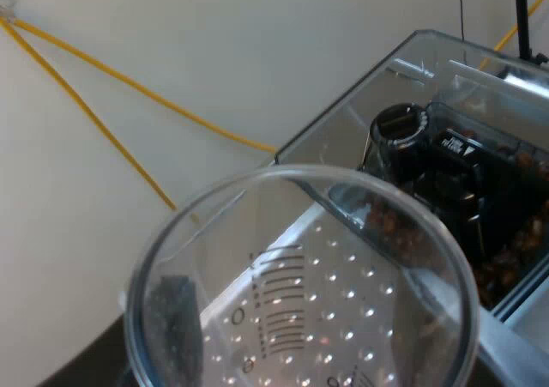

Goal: Pour the beans into the coffee machine

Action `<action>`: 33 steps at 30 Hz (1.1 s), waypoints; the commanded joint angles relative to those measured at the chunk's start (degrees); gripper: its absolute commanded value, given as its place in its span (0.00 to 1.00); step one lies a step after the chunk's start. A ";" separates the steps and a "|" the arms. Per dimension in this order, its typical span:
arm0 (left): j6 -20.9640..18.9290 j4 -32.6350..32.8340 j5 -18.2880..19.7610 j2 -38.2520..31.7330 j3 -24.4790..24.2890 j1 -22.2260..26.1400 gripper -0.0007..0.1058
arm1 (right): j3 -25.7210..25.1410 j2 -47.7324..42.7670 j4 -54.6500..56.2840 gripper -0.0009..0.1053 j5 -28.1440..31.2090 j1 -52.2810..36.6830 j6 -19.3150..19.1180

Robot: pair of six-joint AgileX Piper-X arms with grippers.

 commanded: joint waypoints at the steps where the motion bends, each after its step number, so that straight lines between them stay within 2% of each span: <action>1: -1.30 0.33 -0.53 -2.31 0.75 -0.12 0.27 | -0.86 -0.58 1.32 0.75 -2.70 0.12 -0.47; 5: -2.42 0.49 -0.53 -5.72 4.22 -0.12 0.27 | -0.86 -0.58 2.68 0.75 -5.66 0.12 -0.47; 8: -2.98 0.08 -0.53 -9.56 8.91 -0.12 0.27 | -0.86 -0.58 3.28 0.75 -6.53 0.12 -0.47; 11: -3.42 -2.79 -0.53 -13.67 14.18 -0.12 0.27 | -0.86 -0.58 4.06 0.75 -8.86 0.12 -0.47; 13: -5.00 -6.04 -0.53 -17.85 19.28 -0.12 0.27 | -0.86 -0.58 5.04 0.75 -10.57 0.12 -0.47; 17: -7.07 -9.69 -0.53 -24.06 26.52 -0.12 0.27 | -0.86 -0.34 5.64 0.75 -11.69 0.12 -0.47; 23: -10.51 -11.48 -0.53 -32.79 37.33 -0.12 0.27 | -0.86 1.12 5.62 0.75 -15.78 0.12 -0.08; 24: -11.50 -11.88 -0.63 -34.45 39.73 0.17 0.27 | -0.86 1.60 5.62 0.75 -16.67 0.15 1.04; 26: -12.45 -12.47 -0.62 -36.26 42.54 1.03 0.27 | -0.86 2.37 5.62 0.75 -17.25 0.15 2.25; 27: -13.80 -13.38 -0.62 -38.09 45.32 2.19 0.27 | -0.86 2.94 5.62 0.75 -17.26 0.15 2.71; 29: -13.99 -16.03 -0.30 -40.84 49.96 5.08 0.27 | -0.86 3.99 5.62 0.75 -17.26 0.15 2.70; 33: -14.17 -19.00 3.03 -43.59 55.80 10.12 0.27 | -0.86 6.02 5.62 0.75 -17.26 0.15 2.70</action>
